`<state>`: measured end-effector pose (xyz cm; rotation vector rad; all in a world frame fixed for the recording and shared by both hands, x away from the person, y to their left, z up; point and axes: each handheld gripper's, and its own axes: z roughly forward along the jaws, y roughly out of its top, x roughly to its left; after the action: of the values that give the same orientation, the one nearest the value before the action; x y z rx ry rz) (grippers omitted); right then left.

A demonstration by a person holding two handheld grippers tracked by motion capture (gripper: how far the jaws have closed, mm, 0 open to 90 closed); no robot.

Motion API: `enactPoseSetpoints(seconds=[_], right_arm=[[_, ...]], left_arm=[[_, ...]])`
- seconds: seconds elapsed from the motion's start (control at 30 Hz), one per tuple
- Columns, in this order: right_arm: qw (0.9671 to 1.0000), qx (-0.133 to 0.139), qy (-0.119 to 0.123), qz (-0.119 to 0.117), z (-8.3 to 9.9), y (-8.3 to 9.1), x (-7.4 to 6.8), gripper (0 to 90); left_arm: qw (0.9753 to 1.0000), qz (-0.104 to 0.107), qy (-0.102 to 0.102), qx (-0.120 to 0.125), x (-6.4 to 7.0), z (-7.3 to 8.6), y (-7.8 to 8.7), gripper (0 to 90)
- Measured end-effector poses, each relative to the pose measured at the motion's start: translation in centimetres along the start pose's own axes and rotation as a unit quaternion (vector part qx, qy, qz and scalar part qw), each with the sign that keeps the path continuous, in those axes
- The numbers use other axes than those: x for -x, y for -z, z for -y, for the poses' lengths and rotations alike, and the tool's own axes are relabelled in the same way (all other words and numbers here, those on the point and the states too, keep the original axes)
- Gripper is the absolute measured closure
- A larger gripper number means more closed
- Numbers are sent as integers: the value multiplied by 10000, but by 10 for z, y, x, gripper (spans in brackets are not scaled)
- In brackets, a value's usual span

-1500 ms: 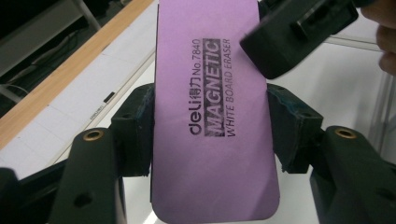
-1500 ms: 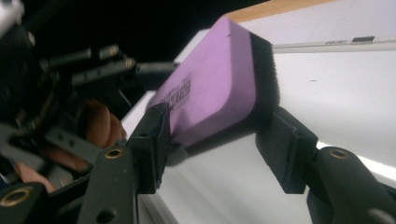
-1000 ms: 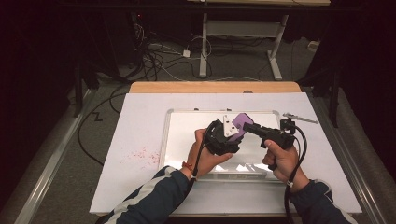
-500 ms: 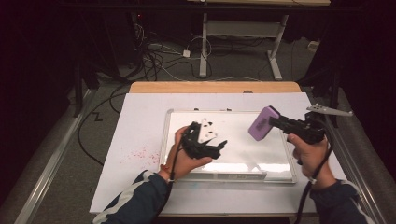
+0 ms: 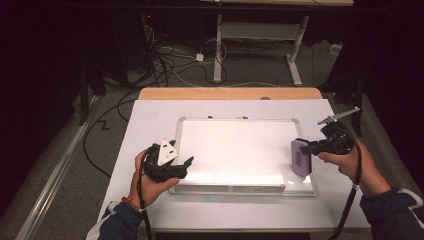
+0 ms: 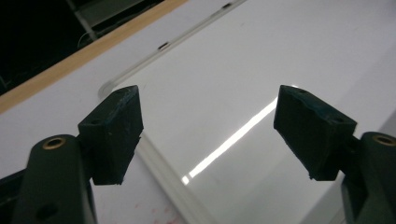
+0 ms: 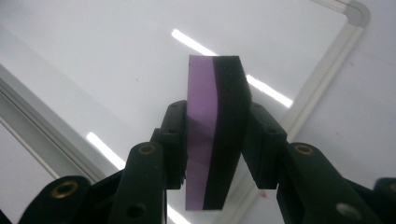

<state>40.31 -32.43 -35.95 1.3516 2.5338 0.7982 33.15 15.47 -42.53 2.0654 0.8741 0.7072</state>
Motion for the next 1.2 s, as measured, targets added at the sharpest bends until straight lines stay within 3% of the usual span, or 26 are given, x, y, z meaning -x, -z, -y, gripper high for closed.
enactPoseSetpoints(seconds=[0.1, 0.2, 0.33, 0.53, 0.63, 0.7, 0.73, 0.83, 1.07, 1.2], right_arm=[[10000, -81, 5, 56, -9, -6, -2, 640], [9999, -138, 44, 84, -19, -18, -5, 639], [9998, -112, -119, 127, -30, -39, -3, 637], [9989, -247, -285, 292, -34, -72, 0, 634], [9987, -82, -414, 298, -30, -72, 1, 634], [9987, -19, -334, 377, -27, -72, -1, 604], [9985, -66, -339, 418, -26, -72, -2, 569], [9984, -179, -274, 462, -19, -76, -4, 613], [9968, 178, -455, 639, 8, -65, -9, 624], [9975, 184, -383, 558, 18, -59, -17, 569]], left_arm=[[9996, -17, 198, -192, -7, 12, -2, 229], [9989, 40, 429, -195, -15, 19, -4, 228], [9976, 112, 653, -195, -22, 22, -7, 228], [9971, 261, 673, -236, -22, 22, -15, 228], [9972, 360, 591, -296, -19, 21, -19, 229], [9973, 374, 540, -331, -17, 20, -21, 228], [9972, 392, 540, -329, -17, 20, -22, 229], [9970, 419, 540, -358, -16, 20, -22, 229], [9962, 544, 525, -438, -14, 21, -23, 235], [9958, 593, 496, -486, -13, 21, -24, 237]])
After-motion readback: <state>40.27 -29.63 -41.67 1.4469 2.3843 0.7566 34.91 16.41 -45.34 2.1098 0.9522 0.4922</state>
